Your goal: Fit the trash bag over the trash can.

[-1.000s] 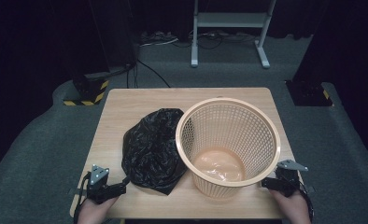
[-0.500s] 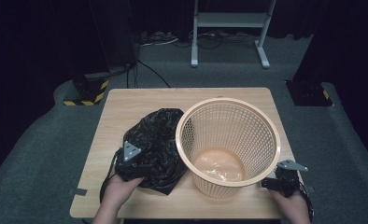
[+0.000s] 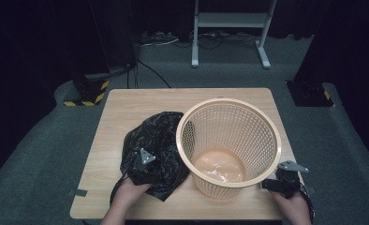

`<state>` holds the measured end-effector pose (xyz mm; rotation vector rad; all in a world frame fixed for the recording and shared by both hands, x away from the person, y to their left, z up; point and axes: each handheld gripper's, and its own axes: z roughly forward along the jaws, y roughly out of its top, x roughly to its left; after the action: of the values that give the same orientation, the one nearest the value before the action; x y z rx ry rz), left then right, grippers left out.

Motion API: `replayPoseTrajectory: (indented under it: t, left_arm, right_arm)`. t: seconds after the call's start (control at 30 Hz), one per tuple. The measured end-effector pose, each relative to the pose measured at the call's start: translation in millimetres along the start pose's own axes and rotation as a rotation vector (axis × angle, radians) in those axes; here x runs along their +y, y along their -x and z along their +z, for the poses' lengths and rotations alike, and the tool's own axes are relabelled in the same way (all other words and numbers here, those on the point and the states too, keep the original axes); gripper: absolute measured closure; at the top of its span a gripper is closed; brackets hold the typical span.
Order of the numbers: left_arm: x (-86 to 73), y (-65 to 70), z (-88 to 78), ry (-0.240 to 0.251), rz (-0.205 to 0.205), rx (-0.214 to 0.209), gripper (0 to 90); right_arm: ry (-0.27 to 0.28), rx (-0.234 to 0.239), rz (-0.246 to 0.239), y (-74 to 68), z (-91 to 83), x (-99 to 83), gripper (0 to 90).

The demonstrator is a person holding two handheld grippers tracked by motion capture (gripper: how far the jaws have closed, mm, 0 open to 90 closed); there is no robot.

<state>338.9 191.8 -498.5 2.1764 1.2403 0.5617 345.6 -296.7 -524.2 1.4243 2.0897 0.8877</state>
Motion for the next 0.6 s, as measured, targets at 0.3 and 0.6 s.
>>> replayPoseTrajectory:
  t: [0.3,0.6]
  left_arm:
    - [-7.7,-2.7,-52.3,0.093,0.004,0.042,22.0]
    - [33.2,-4.9,-71.7,0.219,-0.008,0.060,22.6]
  right_arm:
    - [0.000,0.001,-0.001,-0.2,-0.1,0.0,12.1]
    - [-0.001,0.001,0.003,-0.8,0.2,0.2,12.0]
